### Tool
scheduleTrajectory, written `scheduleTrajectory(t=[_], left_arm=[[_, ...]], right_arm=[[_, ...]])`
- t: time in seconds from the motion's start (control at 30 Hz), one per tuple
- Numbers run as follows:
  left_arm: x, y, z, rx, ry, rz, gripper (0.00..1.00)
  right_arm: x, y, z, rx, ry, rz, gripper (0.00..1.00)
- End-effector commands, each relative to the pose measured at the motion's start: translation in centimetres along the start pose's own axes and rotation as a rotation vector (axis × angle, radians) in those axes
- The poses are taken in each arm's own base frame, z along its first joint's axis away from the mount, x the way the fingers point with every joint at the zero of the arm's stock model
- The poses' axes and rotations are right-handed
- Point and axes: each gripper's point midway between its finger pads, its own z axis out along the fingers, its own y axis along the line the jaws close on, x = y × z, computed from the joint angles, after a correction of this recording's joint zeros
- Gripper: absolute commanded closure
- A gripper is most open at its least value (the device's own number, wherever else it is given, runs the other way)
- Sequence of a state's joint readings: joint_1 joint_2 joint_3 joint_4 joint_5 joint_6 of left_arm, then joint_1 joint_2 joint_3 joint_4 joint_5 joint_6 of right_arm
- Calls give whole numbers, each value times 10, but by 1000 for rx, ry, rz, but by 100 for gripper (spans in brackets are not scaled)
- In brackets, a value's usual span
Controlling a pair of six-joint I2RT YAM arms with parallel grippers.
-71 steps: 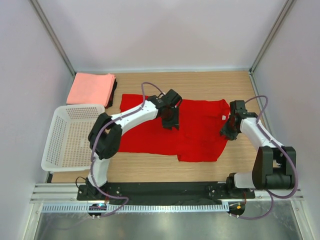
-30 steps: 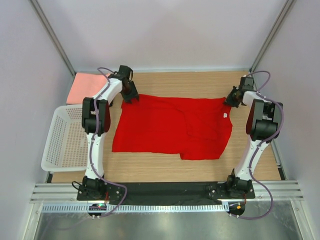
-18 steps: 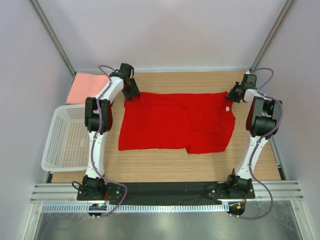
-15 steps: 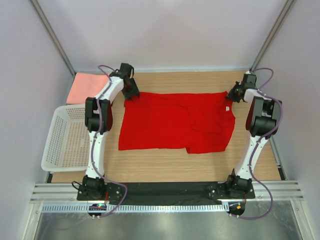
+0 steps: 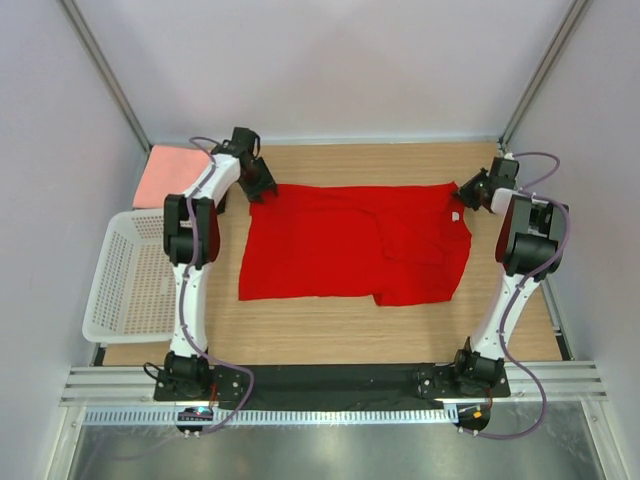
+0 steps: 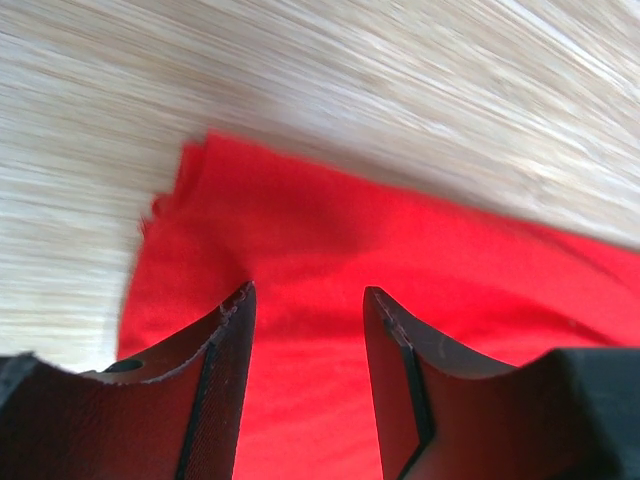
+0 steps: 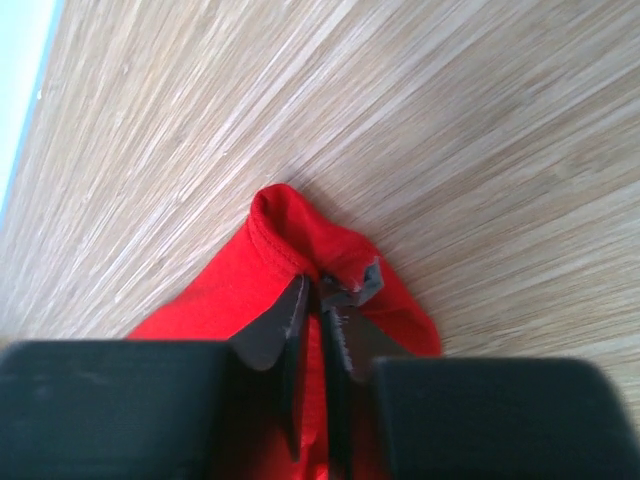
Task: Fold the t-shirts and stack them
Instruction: Fold the tshirt
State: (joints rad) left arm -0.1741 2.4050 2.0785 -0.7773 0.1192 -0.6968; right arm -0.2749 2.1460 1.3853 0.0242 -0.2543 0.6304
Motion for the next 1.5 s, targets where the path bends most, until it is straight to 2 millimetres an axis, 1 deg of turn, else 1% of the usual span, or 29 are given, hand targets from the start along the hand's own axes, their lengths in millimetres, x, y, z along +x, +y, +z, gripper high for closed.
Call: scheduleTrajectory(t=[0.0, 0.03, 0.07, 0.1, 0.13, 0.17, 0.23, 0.27, 0.3, 0.33, 0.37, 0.4, 0.43, 0.47, 0.5, 0.53, 0.57, 0.6, 0.67, 0.7, 0.73, 0.87, 0.9, 0.97, 1.03, 1.07, 1.23, 1.3, 1.47], left_arm=[[-22, -46, -63, 190, -64, 48, 51], [-25, -56, -82, 229, -82, 62, 50], [-26, -59, -93, 239, -94, 68, 50], [-26, -64, -112, 251, -114, 81, 49], [-24, -65, -120, 253, -120, 89, 48], [-21, -65, -128, 250, -126, 93, 48], [3, -62, -132, 229, -91, 110, 49], [9, -67, -150, 249, -107, 127, 49], [27, -76, -155, 260, -94, 163, 49], [47, -70, -149, 243, -64, 185, 49], [69, -83, -166, 280, -68, 230, 50], [86, -90, -169, 308, -58, 257, 50], [99, -101, -173, 350, -67, 290, 50], [137, -104, -168, 352, -19, 343, 50], [152, -111, -179, 376, -25, 375, 50], [168, -117, -181, 395, -18, 402, 50], [200, -122, -181, 414, 27, 450, 50], [214, -124, -185, 432, 54, 451, 50], [244, -136, -190, 500, 105, 444, 50], [255, -127, -185, 482, 122, 441, 50], [262, -124, -181, 470, 125, 445, 50], [288, -111, -168, 442, 171, 453, 50], [293, -107, -164, 444, 180, 451, 50], [299, -107, -162, 457, 189, 452, 50], [305, -106, -160, 468, 198, 453, 50], [308, -107, -159, 474, 208, 457, 50], [331, -119, -156, 511, 232, 506, 50], [338, -119, -146, 499, 250, 514, 50], [348, -127, -136, 498, 277, 523, 51]], right_arm=[[-11, 9, -14, 3, 6, 26, 82], [-24, 19, -25, 2, -17, 20, 76], [-26, 20, -31, 27, -10, 23, 67], [-30, 20, -48, 86, 10, 26, 61], [-22, 16, -52, 115, 50, 34, 61], [-26, 13, -66, 167, 38, 37, 57], [-1, -7, -95, 316, 115, 58, 56], [-3, -5, -118, 339, 94, 59, 57], [7, -14, -131, 379, 103, 64, 57], [32, -32, -139, 421, 147, 73, 56], [40, -36, -150, 432, 150, 79, 56], [60, -45, -168, 446, 167, 83, 56], [68, -49, -177, 450, 173, 81, 55], [78, -54, -186, 460, 184, 86, 55], [94, -60, -202, 462, 188, 86, 55], [103, -64, -210, 466, 193, 89, 54], [111, -68, -216, 467, 191, 95, 53], [122, -73, -228, 463, 189, 94, 53], [134, -78, -238, 468, 197, 88, 49], [146, -86, -243, 483, 217, 88, 49], [148, -85, -249, 474, 205, 86, 48], [172, -96, -251, 466, 221, 92, 46], [182, -100, -250, 465, 235, 101, 46], [182, -92, -241, 399, 200, 107, 46], [195, -90, -237, 356, 215, 109, 46], [195, -83, -235, 311, 210, 103, 46], [207, -79, -238, 306, 219, 68, 46], [209, -74, -236, 271, 217, 77, 46], [204, -62, -224, 193, 176, 58, 48]])
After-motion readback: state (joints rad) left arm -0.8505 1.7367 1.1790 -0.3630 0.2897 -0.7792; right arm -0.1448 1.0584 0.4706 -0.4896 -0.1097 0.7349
